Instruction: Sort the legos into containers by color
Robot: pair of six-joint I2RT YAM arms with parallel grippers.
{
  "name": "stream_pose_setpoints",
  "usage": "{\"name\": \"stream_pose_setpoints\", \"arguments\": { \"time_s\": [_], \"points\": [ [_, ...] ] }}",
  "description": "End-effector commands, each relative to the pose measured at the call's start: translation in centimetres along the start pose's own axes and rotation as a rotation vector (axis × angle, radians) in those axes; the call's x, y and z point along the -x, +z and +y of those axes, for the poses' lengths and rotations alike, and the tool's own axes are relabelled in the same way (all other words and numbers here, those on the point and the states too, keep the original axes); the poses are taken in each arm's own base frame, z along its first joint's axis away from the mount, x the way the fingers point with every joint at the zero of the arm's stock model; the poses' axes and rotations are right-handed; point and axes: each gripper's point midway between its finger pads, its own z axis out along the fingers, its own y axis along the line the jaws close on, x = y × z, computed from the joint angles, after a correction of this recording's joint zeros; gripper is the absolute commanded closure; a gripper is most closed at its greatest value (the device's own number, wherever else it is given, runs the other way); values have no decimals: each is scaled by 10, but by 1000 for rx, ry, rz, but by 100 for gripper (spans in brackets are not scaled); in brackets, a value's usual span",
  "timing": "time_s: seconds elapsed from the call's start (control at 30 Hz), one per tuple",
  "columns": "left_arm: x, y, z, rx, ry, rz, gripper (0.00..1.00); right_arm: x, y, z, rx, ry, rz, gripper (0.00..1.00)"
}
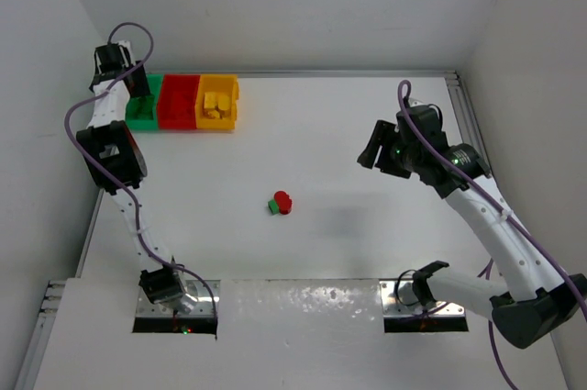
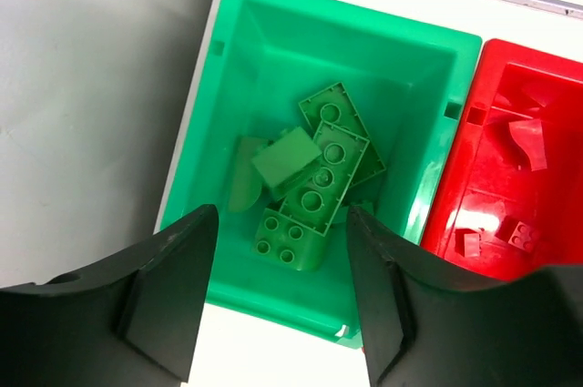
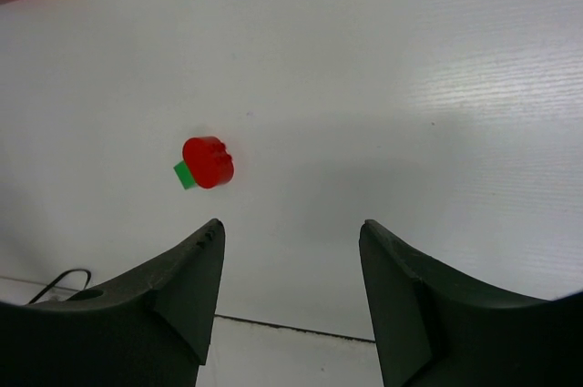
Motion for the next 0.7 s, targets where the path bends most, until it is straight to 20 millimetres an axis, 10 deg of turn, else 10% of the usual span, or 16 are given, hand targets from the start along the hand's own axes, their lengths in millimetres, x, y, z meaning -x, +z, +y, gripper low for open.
{"name": "stream_pose_setpoints", "arguments": {
  "time_s": [0.0, 0.13, 0.23, 0.33, 0.4, 0.43, 0.67],
  "points": [
    [44, -33, -4, 8, 16, -111, 46, 11, -6, 10, 42, -14, -30, 40],
    [78, -104, -47, -143, 151, -179, 46, 3, -2, 13, 66, -37, 8, 40],
    [58, -175, -121, -368, 368, -166, 44, -9, 6, 15, 86, -46, 57, 39],
    [-8, -233, -193, -541, 622, -138, 38, -19, 14, 17, 108, -45, 91, 38],
    [-96, -275, -247, -721, 865, -52, 31, -26, 19, 17, 117, -53, 106, 38],
    [-90, -284, -245, -717, 864, -82, 31, -26, 19, 18, 118, -53, 103, 38],
    [-237, -349, -269, -1019, 1107, 207, 22, -32, 23, 19, 135, -66, 110, 37]
  ]
}}
